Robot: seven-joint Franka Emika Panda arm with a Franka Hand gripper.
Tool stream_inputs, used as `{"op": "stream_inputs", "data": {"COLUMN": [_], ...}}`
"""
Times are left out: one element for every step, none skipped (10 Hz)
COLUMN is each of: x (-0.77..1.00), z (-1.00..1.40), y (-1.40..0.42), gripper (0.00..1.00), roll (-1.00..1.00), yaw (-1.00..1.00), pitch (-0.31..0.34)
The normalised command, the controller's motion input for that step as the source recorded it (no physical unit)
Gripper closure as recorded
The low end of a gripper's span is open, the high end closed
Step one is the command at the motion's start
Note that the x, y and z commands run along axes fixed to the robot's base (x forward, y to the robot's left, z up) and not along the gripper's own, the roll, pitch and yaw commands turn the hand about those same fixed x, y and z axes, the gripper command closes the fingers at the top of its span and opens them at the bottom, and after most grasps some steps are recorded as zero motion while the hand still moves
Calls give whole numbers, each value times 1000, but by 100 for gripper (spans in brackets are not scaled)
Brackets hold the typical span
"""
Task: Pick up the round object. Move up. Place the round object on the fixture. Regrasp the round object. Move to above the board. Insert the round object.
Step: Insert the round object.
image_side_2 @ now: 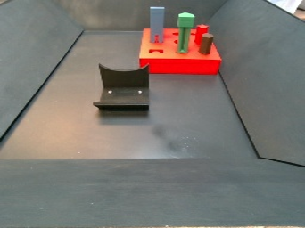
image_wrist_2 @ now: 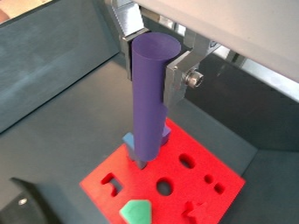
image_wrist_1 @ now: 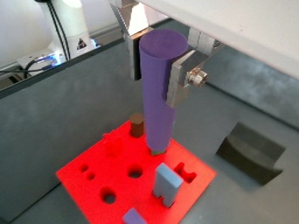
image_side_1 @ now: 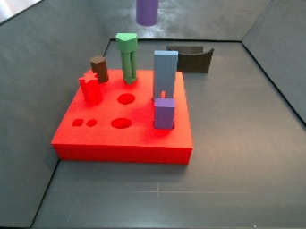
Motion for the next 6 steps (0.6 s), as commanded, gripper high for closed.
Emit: {"op": "stream_inputs", "data": {"x": [-14, -143, -254, -311, -274, -217], "z": [-69, -211, -257, -271, -303, -371], "y": [14, 57, 66, 57, 40, 20], "gripper": [100, 100, 100, 100, 100, 100], "roll": [0, -6, -31, -37, -43, -129], "yaw": [0, 0, -26, -57, -46, -26], "pitch": [0, 0, -17, -23, -17, -90]}}
